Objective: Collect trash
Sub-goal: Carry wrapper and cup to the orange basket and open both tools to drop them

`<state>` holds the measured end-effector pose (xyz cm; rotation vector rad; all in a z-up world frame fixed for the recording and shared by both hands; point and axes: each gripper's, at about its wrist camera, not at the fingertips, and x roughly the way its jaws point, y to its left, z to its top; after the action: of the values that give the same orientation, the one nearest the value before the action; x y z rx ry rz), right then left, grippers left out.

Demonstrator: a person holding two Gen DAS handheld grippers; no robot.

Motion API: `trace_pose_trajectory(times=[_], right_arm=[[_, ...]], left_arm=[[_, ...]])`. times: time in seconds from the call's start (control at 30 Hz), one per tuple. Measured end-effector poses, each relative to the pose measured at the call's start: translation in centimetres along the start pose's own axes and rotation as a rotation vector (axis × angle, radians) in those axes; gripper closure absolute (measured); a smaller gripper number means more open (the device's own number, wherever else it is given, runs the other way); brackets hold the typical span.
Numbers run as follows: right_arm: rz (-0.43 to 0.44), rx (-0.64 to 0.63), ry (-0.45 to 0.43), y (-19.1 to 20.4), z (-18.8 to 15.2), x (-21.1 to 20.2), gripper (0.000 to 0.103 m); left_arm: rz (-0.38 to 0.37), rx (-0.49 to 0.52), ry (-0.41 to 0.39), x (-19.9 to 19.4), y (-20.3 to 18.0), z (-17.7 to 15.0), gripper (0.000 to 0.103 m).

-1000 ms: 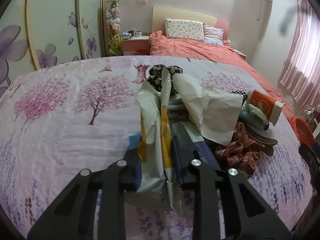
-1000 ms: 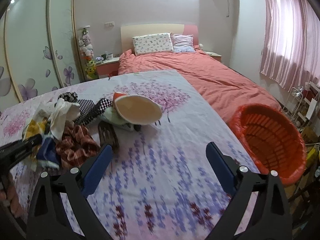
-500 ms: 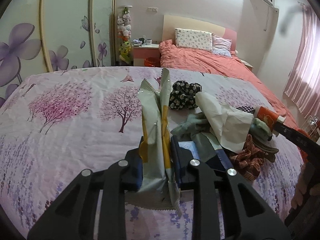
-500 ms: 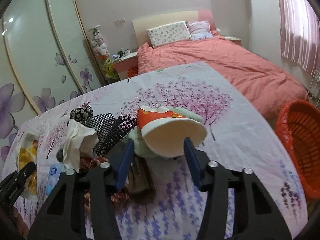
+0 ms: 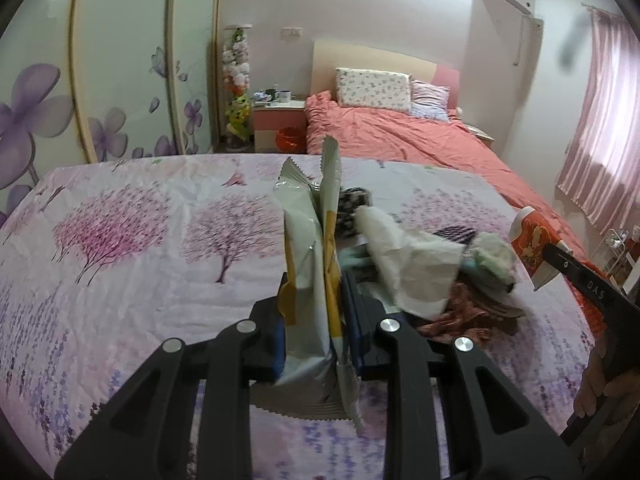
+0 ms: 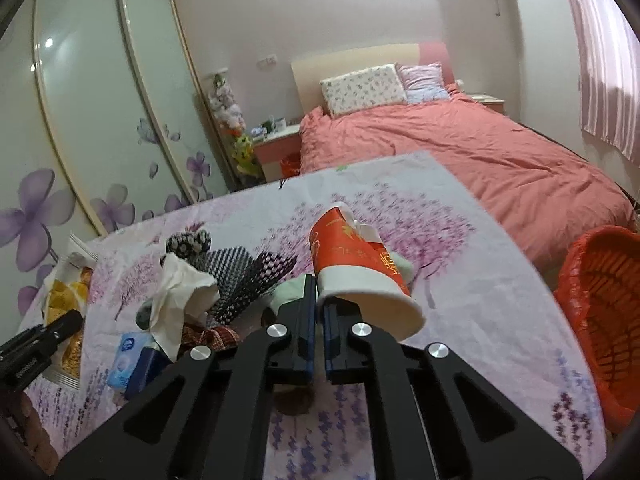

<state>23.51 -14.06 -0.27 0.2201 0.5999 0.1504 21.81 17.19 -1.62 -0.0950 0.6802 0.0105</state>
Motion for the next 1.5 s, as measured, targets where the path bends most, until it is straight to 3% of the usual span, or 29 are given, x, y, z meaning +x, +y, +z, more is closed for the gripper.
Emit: trace_pose_trajectory(times=[0.43, 0.8, 1.2, 1.37, 1.5], right_arm=[[-0.066, 0.046, -0.095, -4.2, -0.5, -7.1, 0.100], [-0.164, 0.137, -0.156, -11.0, -0.6, -11.2, 0.100], [-0.198, 0.302, -0.172, -18.7, -0.3, -11.4, 0.100], [-0.192, 0.351, -0.175, -21.4, -0.2, -10.8, 0.099], [-0.143, 0.419, -0.153, -23.7, -0.4, -10.0, 0.098]], left_arm=[[-0.176, 0.085, -0.015, -2.7, -9.2, 0.4, 0.078], [-0.372, 0.191, 0.006, -3.2, -20.4, -0.3, 0.078], [-0.571, 0.353, 0.039, -2.0, -34.4, -1.8, 0.078], [-0.606, 0.391, 0.076, -0.2, -38.5, -2.5, 0.078], [-0.609, 0.413, 0.128, 2.0, -40.5, -3.2, 0.071]])
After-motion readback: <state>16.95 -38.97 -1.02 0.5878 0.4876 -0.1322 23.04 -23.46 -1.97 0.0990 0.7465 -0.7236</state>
